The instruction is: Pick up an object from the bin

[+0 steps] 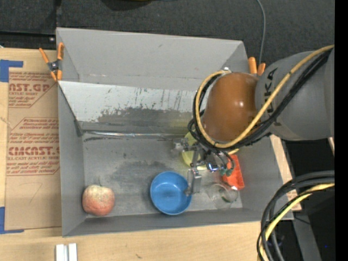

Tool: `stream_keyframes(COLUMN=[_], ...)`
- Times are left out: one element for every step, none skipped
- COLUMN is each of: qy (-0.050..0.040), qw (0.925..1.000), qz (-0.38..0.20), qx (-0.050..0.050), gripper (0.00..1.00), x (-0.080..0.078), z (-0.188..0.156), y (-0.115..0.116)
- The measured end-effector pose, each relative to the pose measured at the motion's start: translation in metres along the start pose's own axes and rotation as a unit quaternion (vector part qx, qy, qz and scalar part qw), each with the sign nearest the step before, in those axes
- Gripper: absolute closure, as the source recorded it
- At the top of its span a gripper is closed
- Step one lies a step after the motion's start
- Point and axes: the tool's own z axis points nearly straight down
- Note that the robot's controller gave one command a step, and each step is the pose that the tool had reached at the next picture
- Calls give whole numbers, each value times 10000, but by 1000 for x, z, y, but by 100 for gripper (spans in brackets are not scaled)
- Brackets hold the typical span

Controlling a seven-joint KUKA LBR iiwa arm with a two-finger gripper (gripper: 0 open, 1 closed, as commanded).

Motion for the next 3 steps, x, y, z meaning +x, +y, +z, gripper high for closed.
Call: stream_keyframes(qy=[-80, -5, -134], qw=[9973, 9983, 9973], qz=[-733, 580, -729], qx=[1, -9, 3], gripper=[0, 0, 100], x=[23, 17, 20], z=[65, 65, 64], y=[35, 44, 35])
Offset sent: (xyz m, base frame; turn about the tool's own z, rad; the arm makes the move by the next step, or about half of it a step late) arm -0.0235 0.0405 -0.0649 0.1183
